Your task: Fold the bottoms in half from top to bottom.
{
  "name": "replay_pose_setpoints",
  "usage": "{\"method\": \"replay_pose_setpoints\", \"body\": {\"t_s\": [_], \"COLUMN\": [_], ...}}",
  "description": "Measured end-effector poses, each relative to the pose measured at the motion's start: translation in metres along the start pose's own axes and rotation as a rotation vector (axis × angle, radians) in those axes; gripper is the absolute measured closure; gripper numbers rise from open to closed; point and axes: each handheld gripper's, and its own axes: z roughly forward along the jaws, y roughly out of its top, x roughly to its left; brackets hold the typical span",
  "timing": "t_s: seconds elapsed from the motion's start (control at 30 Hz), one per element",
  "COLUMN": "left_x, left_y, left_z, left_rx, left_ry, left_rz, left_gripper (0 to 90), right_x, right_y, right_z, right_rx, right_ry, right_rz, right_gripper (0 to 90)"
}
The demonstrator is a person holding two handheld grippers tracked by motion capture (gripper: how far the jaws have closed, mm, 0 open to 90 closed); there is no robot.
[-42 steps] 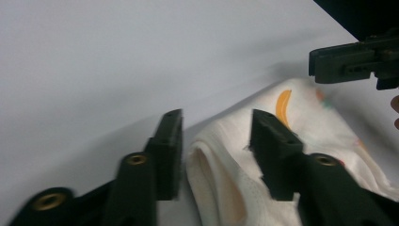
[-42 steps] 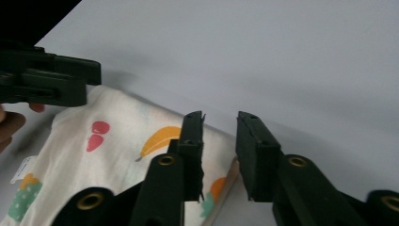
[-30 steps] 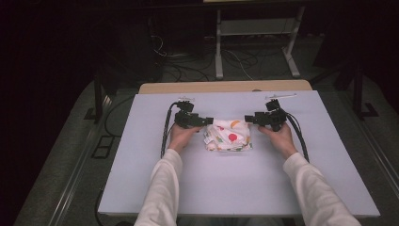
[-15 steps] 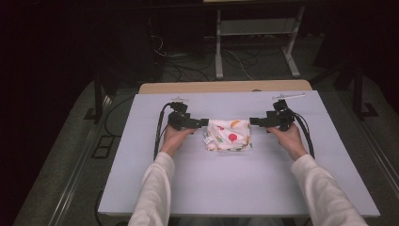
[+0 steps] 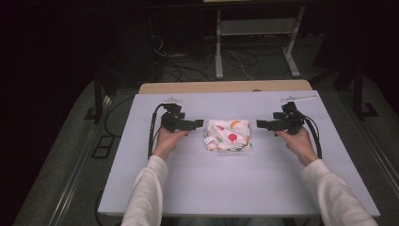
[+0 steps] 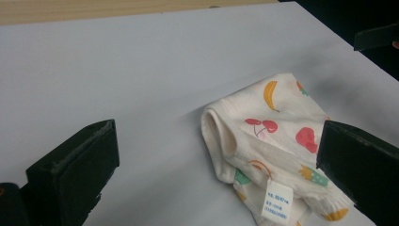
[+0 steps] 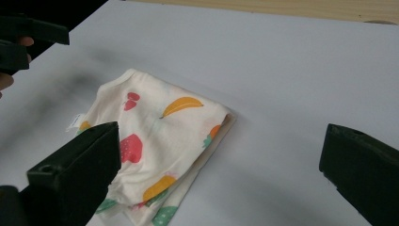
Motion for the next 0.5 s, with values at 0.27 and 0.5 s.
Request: {"method": "replay_pose_setpoints", "body": {"t_s": [0.27,0.5], "left_x": [0.0,-0.002], "left_y": [-0.008,-0.014], "left_z": [-0.021,-0.034], "left_rx": [-0.021,-0.04], "left_ry": [0.015,0.015], "left_rz": [0.008,0.014], "left_gripper": [0.0,0.0], "right_x": [0.006,0.009], "right_y": [-0.008,-0.017], "right_z": [-0.013,-0.023], "right_rx": [-0.013,-0.029], "right_ry": [0.012,0.018], "right_rz": [-0.012,-0.017], "right_gripper": [0.0,0.0]}}
